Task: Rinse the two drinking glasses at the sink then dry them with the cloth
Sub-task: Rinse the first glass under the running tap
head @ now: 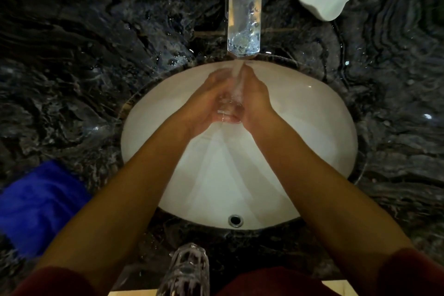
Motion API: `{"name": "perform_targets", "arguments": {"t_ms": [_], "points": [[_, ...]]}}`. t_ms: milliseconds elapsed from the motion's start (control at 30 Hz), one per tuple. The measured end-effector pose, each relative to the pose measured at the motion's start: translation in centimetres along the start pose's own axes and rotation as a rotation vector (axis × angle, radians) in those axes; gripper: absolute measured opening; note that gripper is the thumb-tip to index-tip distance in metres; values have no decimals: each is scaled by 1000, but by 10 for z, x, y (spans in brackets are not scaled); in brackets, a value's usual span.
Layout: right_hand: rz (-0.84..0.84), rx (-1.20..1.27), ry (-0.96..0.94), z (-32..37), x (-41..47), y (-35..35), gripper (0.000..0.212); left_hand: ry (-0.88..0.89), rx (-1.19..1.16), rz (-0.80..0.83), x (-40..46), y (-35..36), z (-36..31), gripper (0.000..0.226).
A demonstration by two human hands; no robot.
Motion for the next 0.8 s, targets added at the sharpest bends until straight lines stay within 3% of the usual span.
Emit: {"name": "perform_targets", "arguments": {"t_ms": [233,367,533,667,800], "points": [[-71,-348,-246,26,-7,0,39,23,-161,-105,5,-2,-2,52],[-47,-234,-139,10,-14,-14,40,30,-216,-216,8,-7,3,41],[206,-93,-38,-3,-32,-10,38,12,-400,-384,13,-23,10,40],[132,-156,-77,2,-28,-12,31,68,-343,-397,7,-22,13,22],[57,-200,-5,-8,-16,-15,41,126,-177,-425,1,-29,6,30]]}}
Point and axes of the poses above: each hand's wrist, its own x-axis towards the middle knuckle, its own y-axis out of the palm, z = x × y, the point moved 10 cm from there along x, towards the middle knuckle, and after that the axes turned 4 degrees about -x, right-handed, at the moved point
